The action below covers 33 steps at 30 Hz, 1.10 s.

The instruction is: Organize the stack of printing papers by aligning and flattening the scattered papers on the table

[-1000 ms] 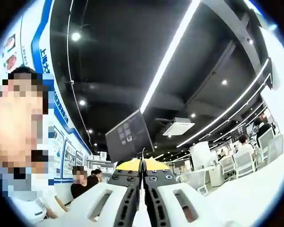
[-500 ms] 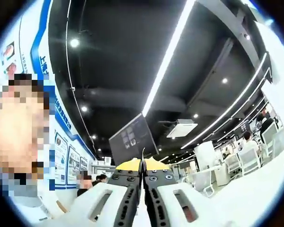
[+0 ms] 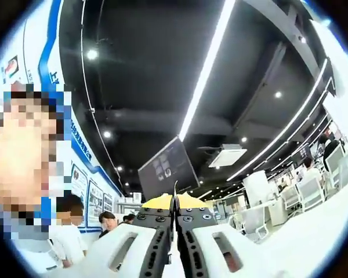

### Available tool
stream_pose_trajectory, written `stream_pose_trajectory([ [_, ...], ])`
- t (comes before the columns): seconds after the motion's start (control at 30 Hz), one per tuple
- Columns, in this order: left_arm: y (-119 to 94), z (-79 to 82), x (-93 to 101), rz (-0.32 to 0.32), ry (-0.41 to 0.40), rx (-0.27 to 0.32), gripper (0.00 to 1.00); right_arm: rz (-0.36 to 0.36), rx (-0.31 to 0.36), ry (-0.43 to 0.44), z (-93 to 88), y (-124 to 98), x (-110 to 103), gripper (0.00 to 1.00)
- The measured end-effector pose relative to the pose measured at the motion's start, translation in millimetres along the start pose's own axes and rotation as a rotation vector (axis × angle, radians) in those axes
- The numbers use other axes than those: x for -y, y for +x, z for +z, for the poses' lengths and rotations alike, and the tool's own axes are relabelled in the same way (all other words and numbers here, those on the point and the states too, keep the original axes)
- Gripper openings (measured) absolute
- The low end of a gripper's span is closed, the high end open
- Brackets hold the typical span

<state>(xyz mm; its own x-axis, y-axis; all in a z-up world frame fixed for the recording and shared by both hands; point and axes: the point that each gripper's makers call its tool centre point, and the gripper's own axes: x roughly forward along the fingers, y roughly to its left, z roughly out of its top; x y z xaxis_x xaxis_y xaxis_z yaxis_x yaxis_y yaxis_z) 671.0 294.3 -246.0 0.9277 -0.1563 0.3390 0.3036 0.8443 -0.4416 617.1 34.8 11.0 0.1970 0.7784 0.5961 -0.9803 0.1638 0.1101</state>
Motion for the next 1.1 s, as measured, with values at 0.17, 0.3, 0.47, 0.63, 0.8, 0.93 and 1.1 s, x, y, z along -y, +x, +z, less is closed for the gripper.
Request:
stream_pose_trajectory([
  [0.17, 0.2, 0.2, -0.5, 0.001, 0.0, 0.0, 0.25, 0.018, 0.004, 0.003, 0.1, 2.9, -4.3, 0.0],
  [0.3, 0.2, 0.5, -1.3, 0.001, 0.0, 0.0, 0.25, 0.018, 0.015, 0.006, -0.7, 6.0, -3.1, 0.0],
  [0.47, 0.2, 0.5, -1.6, 0.002, 0.001, 0.0, 0.25, 0.011, 0.025, 0.01, -5.9, 10.0, 3.2, 0.0],
  [0.63, 0.1, 0.4, -0.8, 0.002, 0.0, 0.001, 0.25, -0.092, 0.056, -0.039, -10.9, 4.7, 32.2, 0.0],
  [0.8, 0.2, -0.1, 0.1, 0.001, -0.001, 0.001, 0.25, -0.169, 0.053, -0.06, -30.4, -2.2, 60.3, 0.0],
  [0.93, 0.2, -0.6, 0.6, 0.001, -0.001, 0.0, 0.25, -0.211, 0.024, -0.021, -53.6, -7.3, 79.0, 0.0],
  [1.1, 0.1, -0.8, 1.2, 0.001, -0.003, 0.001, 0.25, -0.25, -0.003, 0.003, -73.5, -13.9, 95.5, 0.0],
])
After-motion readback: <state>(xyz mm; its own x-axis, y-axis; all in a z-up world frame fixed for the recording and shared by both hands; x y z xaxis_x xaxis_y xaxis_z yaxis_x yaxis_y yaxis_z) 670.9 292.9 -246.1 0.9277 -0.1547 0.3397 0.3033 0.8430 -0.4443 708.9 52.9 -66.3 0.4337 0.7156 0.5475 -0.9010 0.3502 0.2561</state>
